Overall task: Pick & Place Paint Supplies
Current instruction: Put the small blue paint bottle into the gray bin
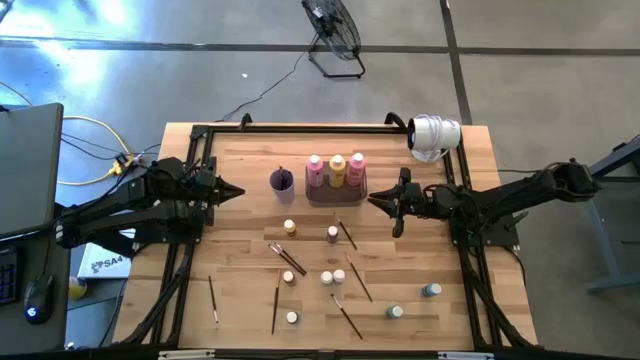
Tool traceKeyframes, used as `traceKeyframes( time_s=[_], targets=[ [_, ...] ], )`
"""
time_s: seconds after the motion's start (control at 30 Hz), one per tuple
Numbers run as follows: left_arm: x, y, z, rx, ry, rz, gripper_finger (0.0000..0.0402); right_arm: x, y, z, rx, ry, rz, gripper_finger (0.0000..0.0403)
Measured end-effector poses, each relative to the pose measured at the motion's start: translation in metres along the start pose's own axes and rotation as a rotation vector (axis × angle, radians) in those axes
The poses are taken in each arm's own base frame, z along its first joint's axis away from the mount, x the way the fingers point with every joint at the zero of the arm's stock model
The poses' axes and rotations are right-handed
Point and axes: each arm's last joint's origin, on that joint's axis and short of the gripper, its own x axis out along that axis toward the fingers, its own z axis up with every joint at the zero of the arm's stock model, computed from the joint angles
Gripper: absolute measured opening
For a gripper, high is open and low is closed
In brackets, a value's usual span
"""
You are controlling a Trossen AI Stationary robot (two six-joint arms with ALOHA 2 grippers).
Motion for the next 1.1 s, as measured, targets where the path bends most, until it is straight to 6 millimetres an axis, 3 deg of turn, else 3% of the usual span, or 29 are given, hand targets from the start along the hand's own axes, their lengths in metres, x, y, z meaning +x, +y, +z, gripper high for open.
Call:
traceKeyframes(
  time_s=[0.5, 0.7, 1.1],
  targets=[
    [0.000, 0.000, 0.006, 0.031, -0.060, 0.005, 0.0003, 0.000, 0.000, 0.000, 0.082, 0.000, 0.012, 0.0048],
    [0.000, 0.000, 0.006, 0.031, -0.060, 0.005, 0.0003, 0.001, 0.004, -0.002, 0.071, 0.024, 0.101, 0.0048],
    [-0.001, 0.000, 0.010, 0.070, -0.098, 0.010, 0.0003, 0.025, 0.008, -0.034, 0.085, 0.203, 0.099, 0.0048]
  ],
)
